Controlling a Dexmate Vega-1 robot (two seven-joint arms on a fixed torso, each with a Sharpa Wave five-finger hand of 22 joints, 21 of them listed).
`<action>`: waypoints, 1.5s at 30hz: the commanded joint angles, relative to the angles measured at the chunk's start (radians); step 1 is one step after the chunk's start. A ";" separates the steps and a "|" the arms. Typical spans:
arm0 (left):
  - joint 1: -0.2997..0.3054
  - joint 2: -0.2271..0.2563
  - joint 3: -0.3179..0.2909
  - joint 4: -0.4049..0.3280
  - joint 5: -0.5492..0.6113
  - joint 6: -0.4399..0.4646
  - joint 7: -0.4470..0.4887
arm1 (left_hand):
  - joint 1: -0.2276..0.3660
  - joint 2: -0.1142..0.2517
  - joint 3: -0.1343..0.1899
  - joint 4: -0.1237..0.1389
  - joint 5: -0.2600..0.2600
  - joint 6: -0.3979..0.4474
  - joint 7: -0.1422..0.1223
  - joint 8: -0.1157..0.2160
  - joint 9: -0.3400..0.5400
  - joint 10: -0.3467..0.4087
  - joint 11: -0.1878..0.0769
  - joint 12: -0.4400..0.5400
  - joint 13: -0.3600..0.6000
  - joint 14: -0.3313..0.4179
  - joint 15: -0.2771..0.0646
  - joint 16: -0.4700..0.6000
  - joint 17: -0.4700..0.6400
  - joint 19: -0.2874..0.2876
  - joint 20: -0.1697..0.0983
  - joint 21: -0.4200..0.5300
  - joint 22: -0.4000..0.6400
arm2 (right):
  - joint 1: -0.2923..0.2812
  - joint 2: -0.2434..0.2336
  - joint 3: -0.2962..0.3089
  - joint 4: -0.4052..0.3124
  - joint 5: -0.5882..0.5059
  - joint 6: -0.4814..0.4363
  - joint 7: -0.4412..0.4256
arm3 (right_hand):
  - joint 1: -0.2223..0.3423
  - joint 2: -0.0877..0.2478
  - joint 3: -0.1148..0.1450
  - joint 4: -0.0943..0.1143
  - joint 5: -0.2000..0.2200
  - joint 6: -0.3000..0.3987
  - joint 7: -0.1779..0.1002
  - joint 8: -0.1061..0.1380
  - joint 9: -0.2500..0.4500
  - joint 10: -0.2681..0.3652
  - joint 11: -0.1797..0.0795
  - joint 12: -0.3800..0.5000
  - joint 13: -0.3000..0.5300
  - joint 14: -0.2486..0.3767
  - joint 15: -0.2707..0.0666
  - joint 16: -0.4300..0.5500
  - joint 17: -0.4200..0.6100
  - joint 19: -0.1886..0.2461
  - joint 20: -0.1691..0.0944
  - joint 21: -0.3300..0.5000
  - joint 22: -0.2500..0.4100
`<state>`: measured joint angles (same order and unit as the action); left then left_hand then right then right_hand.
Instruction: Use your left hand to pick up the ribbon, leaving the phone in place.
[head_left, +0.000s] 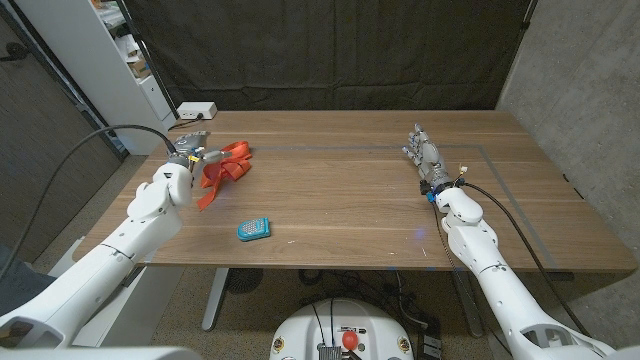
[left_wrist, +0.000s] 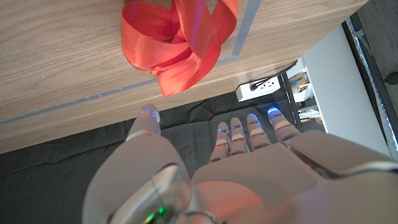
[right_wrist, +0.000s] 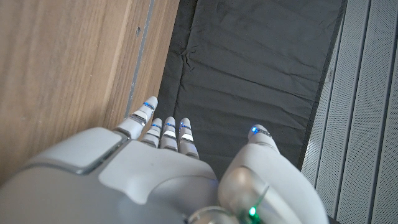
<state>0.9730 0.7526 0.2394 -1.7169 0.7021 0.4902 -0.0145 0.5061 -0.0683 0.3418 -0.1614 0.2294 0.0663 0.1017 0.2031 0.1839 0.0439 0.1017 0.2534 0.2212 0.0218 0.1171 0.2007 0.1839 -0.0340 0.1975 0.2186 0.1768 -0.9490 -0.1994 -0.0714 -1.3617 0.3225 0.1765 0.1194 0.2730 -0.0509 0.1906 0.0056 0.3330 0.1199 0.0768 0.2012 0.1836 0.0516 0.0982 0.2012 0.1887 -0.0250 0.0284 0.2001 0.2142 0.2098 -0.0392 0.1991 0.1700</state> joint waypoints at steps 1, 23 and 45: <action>-0.035 -0.016 0.038 0.050 -0.029 -0.001 -0.006 | 0.011 0.000 0.001 -0.006 0.007 0.005 0.000 0.005 0.004 0.004 0.006 0.003 0.003 0.005 0.007 0.005 0.006 0.000 0.009 -0.001 0.003 | -0.006 -0.002 -0.004 -0.015 -0.004 -0.004 -0.006 | 0.003 0.012 -0.004 -0.001 0.006 0.010 -0.004 -0.002 0.005 0.004 0.003 -0.003 0.001 0.002 0.005 0.005 -0.001 0.006 0.003 -0.006 0.001; -0.057 -0.036 0.077 0.105 -0.066 -0.014 0.013 | 0.028 -0.002 0.004 -0.005 0.008 0.019 -0.002 0.009 0.005 0.007 0.000 0.004 0.006 0.006 0.005 0.004 0.006 0.006 0.012 -0.003 0.003 | -0.013 -0.007 -0.005 -0.021 -0.002 -0.008 -0.004 | 0.003 0.012 -0.006 -0.002 0.007 0.011 -0.004 -0.003 0.005 0.004 0.003 -0.003 0.001 0.001 0.005 0.005 -0.001 0.006 0.004 -0.006 0.001; -0.096 -0.084 0.110 0.213 -0.108 -0.051 0.060 | 0.058 0.001 0.013 -0.004 0.008 0.014 0.004 0.006 0.006 0.019 -0.013 0.009 0.011 0.017 -0.004 0.005 0.006 0.017 0.013 -0.005 0.004 | -0.016 -0.012 -0.010 -0.030 -0.009 -0.029 -0.007 | 0.004 0.013 -0.008 -0.004 0.008 0.013 -0.005 -0.003 0.005 0.005 0.003 -0.003 0.001 0.002 0.004 0.005 -0.001 0.006 0.005 -0.006 0.001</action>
<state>0.8980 0.6949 0.3351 -1.5651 0.6170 0.4551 0.0240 0.5495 -0.0695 0.3448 -0.1642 0.2332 0.0661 0.1021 0.2039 0.1888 0.0568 0.0887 0.2534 0.2266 0.0308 0.1080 0.2007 0.1886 -0.0255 0.2055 0.2143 0.1794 -0.9632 -0.2092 -0.0791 -1.3858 0.3186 0.1643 0.1156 0.2769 -0.0469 0.1851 0.0001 0.3364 0.1233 0.0733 0.2012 0.1836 0.0516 0.0982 0.2012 0.1882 -0.0251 0.0284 0.2001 0.2142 0.2098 -0.0392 0.1991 0.1698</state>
